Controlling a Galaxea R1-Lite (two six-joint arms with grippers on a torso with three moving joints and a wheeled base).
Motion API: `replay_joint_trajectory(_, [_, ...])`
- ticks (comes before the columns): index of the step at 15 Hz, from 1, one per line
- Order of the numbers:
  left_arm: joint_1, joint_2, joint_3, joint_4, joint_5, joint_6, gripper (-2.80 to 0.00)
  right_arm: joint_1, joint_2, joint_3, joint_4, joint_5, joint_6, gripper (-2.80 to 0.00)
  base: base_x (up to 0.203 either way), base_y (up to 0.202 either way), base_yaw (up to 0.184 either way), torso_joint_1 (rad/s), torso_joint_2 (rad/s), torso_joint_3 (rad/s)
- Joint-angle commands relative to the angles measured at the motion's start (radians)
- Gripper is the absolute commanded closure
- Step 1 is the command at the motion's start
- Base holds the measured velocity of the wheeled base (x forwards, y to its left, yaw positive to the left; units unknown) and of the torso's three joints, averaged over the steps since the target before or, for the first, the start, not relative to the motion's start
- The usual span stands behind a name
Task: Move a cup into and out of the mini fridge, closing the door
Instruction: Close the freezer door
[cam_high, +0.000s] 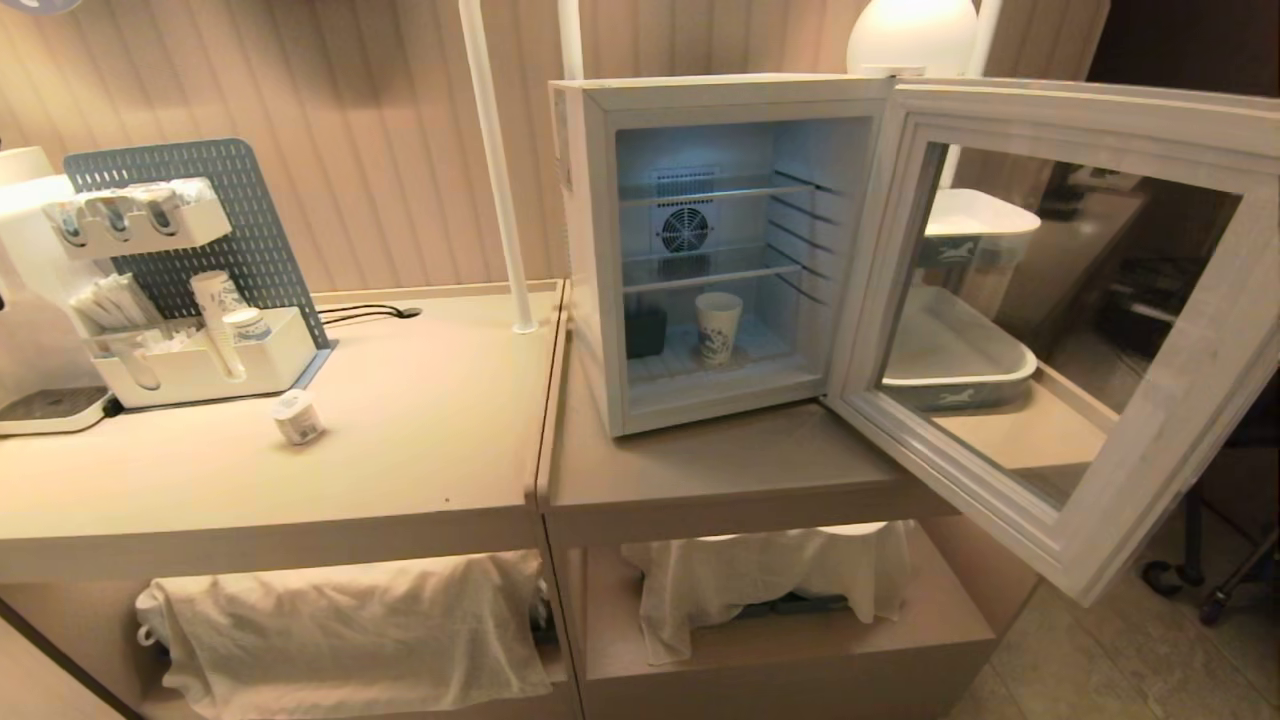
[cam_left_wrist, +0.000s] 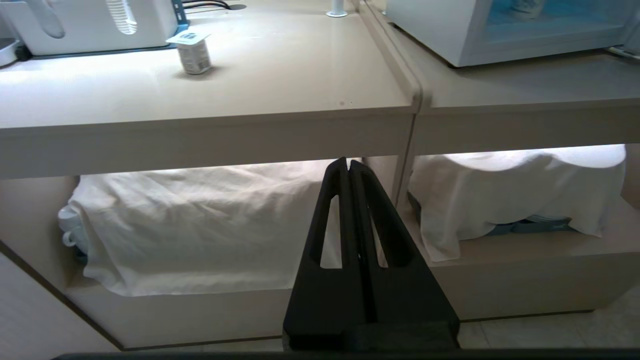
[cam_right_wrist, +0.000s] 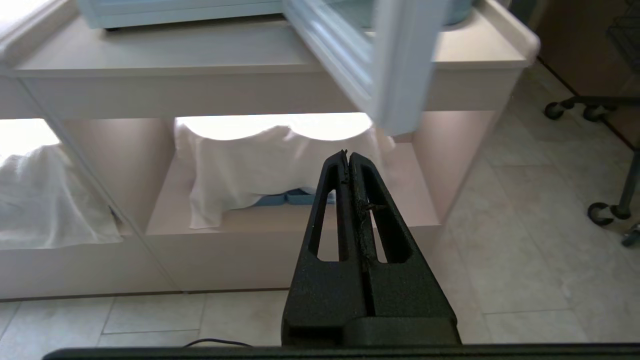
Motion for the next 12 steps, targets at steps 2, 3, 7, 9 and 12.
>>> replay_joint_trajectory(2, [0.000,0.002,0.002,-0.001,0.000,-0.001,0.00,-0.001,-0.001,0.000,0.001,-0.001,-0.001,0.00,0.000,-0.193,0.000,0.005,0.00,0.004])
replay_joint_trajectory(3, [0.000,0.002,0.002,0.001,0.000,-0.001,0.00,0.000,-0.001,0.000,0.001,0.000,-0.001,0.00,0.000,-0.193,0.002,0.002,0.00,0.007])
replay_joint_trajectory(7, [0.000,0.002,0.002,0.001,0.000,-0.002,0.00,-0.001,-0.001,0.000,0.001,0.000,-0.001,0.00,0.000,-0.191,-0.001,0.001,0.00,0.002])
replay_joint_trajectory(9, [0.000,0.002,0.002,0.001,0.000,-0.002,0.00,-0.001,0.000,0.000,0.001,-0.001,0.000,0.00,0.000,-0.193,-0.002,0.003,0.00,0.000])
replay_joint_trajectory(12, [0.000,0.002,0.002,0.001,0.000,-0.005,0.00,-0.001,0.001,0.000,0.001,-0.001,0.002,0.00,0.000,-0.195,-0.001,0.001,0.00,0.007])
